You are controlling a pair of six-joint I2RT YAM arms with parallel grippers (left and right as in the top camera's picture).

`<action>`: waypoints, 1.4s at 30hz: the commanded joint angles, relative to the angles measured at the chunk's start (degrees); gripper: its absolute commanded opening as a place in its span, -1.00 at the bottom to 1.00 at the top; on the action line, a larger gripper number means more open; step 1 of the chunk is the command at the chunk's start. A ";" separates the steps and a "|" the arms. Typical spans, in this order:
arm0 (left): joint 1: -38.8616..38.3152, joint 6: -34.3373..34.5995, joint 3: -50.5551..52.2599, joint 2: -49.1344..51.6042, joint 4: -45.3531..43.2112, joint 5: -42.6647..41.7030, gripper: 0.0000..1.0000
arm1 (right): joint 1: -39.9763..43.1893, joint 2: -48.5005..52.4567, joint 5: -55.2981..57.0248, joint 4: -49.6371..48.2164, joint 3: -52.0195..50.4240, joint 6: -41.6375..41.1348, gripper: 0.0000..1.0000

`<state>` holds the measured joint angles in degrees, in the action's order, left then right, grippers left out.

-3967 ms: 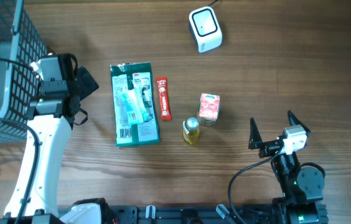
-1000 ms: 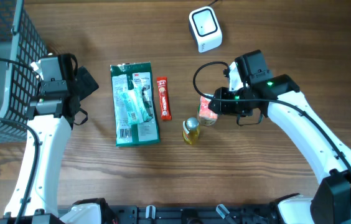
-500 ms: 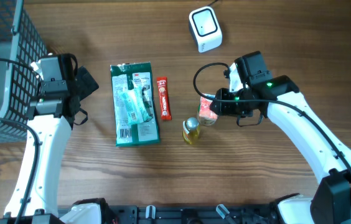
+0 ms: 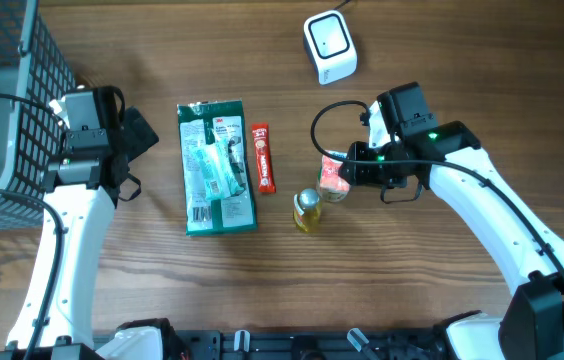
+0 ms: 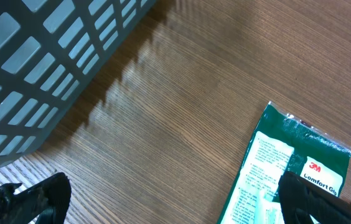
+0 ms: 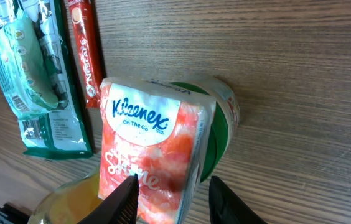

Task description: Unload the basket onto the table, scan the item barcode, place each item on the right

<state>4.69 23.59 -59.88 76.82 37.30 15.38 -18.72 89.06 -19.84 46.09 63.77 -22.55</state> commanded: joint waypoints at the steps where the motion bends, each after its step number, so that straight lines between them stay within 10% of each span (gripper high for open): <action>1: 0.35 -0.70 -0.50 -0.26 -0.02 0.74 1.00 | -0.09 0.74 1.01 -0.85 -1.62 -1.09 -0.25; 8: 0.35 -0.70 -0.50 -0.26 -0.02 0.76 1.00 | -0.07 0.74 0.98 -3.78 -4.39 -2.58 -0.31; 11: 0.35 -0.70 -0.50 -0.26 -0.02 0.76 1.00 | -0.07 0.50 0.39 -4.07 -4.33 -2.99 -0.92; 24: 0.35 -0.70 -0.50 -0.26 -0.02 0.74 1.00 | 0.02 -6.51 -16.22 -12.55 1.99 -3.13 -0.92; 42: 0.35 -0.70 -0.50 -0.26 -0.02 0.76 1.00 | -10.29 -0.46 -6.29 -27.04 1.75 -4.61 -0.92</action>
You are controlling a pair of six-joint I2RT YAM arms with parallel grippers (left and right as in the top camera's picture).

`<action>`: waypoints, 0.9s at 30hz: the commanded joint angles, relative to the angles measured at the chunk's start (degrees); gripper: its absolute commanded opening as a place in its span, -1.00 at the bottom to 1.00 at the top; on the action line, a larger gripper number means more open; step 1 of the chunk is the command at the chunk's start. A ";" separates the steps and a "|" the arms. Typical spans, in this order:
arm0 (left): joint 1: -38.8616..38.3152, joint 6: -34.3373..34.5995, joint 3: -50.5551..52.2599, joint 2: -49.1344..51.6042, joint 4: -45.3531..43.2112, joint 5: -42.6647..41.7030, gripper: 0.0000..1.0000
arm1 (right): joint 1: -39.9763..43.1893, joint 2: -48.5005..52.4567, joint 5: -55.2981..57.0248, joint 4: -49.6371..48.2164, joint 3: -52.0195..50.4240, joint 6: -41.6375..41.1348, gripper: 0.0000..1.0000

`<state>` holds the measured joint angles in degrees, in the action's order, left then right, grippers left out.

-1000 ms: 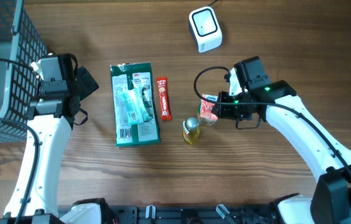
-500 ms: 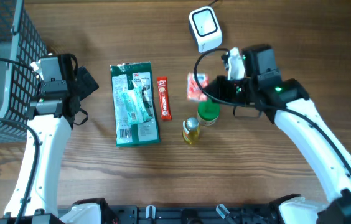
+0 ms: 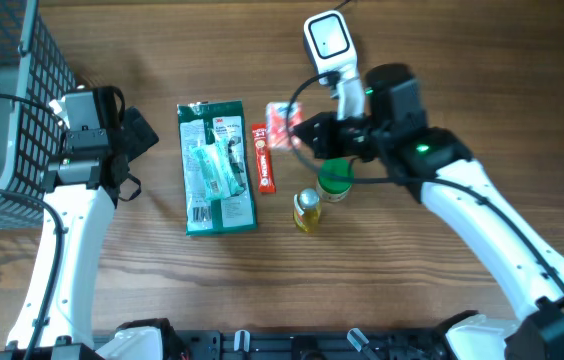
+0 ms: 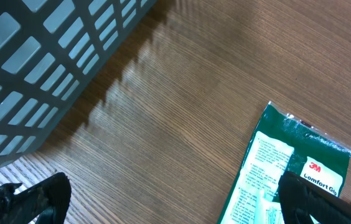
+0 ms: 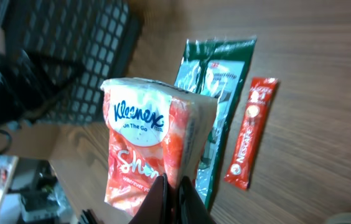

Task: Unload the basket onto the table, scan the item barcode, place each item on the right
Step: 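Lower the right gripper over the green-capped jar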

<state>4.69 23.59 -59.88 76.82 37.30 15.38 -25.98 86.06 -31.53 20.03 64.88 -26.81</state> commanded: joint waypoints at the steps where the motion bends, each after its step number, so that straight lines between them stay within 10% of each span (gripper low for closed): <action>1: 0.35 -0.70 -0.50 -0.26 -0.02 0.76 1.00 | -4.15 3.19 6.43 -1.40 0.63 -0.35 -0.92; 4: 0.35 -0.70 -0.50 -0.26 -0.02 0.74 1.00 | -6.78 5.22 8.70 -3.19 0.63 -0.26 -0.81; 6: 0.35 -0.70 -0.50 -0.26 -0.02 0.74 1.00 | -7.61 6.14 9.99 -4.02 0.63 -0.20 -0.30; 9: 0.35 -0.70 -0.50 -0.26 -0.02 0.76 1.00 | -7.30 6.14 10.14 -4.61 0.66 -0.17 -0.08; 27: 0.35 -0.70 -0.50 -0.26 -0.02 0.76 1.00 | -4.90 -7.13 30.64 13.07 0.96 -4.92 0.21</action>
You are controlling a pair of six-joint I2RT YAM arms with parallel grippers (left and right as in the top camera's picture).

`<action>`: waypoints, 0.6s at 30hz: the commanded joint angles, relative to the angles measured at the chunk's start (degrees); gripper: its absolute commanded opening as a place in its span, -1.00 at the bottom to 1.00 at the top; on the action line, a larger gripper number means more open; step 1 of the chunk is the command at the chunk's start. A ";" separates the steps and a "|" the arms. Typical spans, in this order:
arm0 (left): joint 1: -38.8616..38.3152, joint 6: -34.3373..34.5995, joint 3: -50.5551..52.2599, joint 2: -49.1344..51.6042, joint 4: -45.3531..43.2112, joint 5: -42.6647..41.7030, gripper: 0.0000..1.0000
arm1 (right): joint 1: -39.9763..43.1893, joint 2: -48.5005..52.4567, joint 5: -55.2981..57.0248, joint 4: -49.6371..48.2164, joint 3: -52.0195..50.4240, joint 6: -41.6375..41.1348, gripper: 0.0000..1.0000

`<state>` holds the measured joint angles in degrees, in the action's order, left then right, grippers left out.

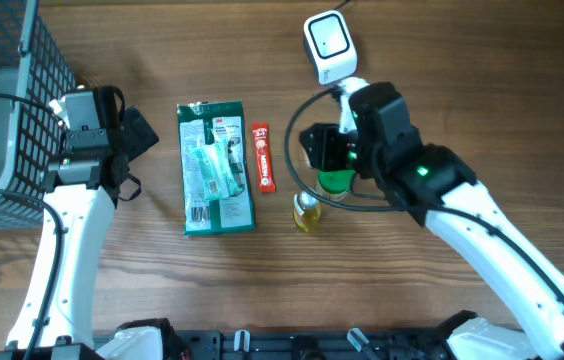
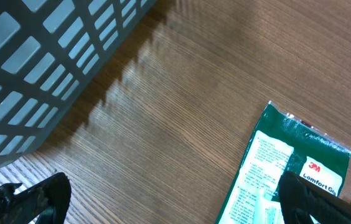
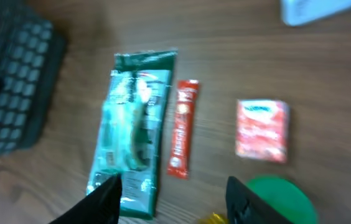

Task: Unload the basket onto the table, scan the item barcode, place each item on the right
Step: 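Lower the right gripper over the green-capped jar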

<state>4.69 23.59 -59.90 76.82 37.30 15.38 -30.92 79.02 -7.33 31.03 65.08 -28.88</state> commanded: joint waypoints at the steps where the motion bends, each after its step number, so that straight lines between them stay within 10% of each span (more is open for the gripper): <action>1: 0.35 -0.70 -0.48 -0.26 -0.02 0.74 1.00 | 0.02 0.31 6.58 2.91 0.76 -2.86 0.25; 18: 0.35 -0.70 -0.48 -0.26 -0.02 0.76 1.00 | 0.02 18.03 10.32 9.75 0.74 -4.11 0.41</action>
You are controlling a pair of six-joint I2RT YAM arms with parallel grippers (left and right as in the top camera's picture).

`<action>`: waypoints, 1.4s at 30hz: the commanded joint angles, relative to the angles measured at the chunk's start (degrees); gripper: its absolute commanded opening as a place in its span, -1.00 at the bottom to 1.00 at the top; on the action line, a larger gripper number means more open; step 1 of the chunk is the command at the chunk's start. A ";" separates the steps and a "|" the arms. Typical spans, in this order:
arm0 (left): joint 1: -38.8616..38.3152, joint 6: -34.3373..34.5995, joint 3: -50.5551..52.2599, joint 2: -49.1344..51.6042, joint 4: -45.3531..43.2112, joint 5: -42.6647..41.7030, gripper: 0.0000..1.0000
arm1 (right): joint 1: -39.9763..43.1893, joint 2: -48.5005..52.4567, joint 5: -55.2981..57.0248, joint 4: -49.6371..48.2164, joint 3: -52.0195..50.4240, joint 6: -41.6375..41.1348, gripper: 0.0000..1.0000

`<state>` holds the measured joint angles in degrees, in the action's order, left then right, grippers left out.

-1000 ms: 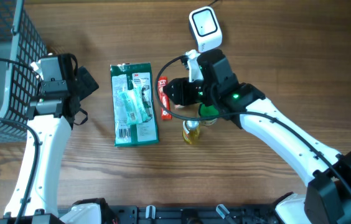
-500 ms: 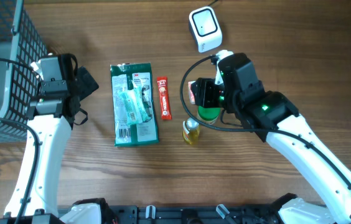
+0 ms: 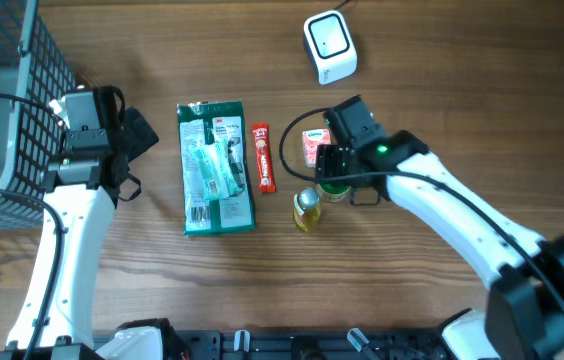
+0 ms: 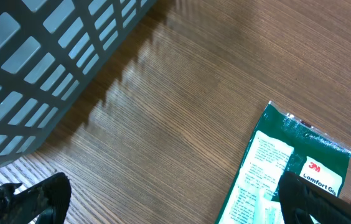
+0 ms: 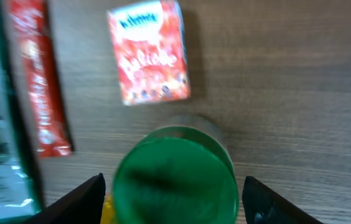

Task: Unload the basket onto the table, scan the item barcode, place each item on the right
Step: 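Lower the right gripper over the green-capped jar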

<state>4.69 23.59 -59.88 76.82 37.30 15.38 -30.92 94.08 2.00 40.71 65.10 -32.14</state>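
Observation:
The white barcode scanner (image 3: 329, 46) stands at the back of the table. A red Kleenex tissue pack (image 5: 149, 60) lies flat on the wood, just behind a green-lidded jar (image 5: 174, 175). My right gripper (image 5: 174, 202) is open, one finger on each side of the green lid and not touching it. From overhead, the right gripper (image 3: 336, 165) covers most of the jar, with the tissue pack (image 3: 314, 146) at its far left. My left gripper (image 4: 175, 205) is open over bare wood, beside the green 3M package (image 4: 287, 177).
A red Nescafe stick (image 3: 263, 157) lies between the green 3M package (image 3: 217, 168) and the jar. A small yellow bottle (image 3: 307, 210) stands just in front of the jar. A dark mesh basket (image 3: 2, 90) fills the far left.
My right gripper has come down and nearer to the jar; its open fingers now straddle the green lid. The tissue pack still lies on the table. The left arm has not moved.
My right gripper was shut on the tissue pack beside the jar. Then it held the pack in the air, left of the scanner. Then the pack lay on the table behind the jar with the gripper open above. Now the gripper is low around the green lid.

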 commanded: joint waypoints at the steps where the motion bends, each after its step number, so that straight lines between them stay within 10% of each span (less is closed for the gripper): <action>1: 0.35 -0.70 -0.50 -0.26 -0.02 0.74 1.00 | 0.02 3.39 0.98 0.09 0.72 -0.85 0.39; 10: 0.35 -0.70 -0.50 -0.26 -0.02 0.76 1.00 | 1.75 1.75 1.01 4.24 2.69 4.00 -0.13; 26: 0.35 -0.70 -0.50 -0.26 -0.02 0.76 1.00 | 10.01 -1.09 -1.70 9.92 3.10 24.83 0.04; 42: 0.35 -0.70 -0.50 -0.26 -0.02 0.76 1.00 | 10.01 -1.09 -3.98 9.99 3.10 27.65 0.06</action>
<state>4.69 23.59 -59.88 76.82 37.30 15.38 -21.06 94.63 -1.19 50.98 66.96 -5.85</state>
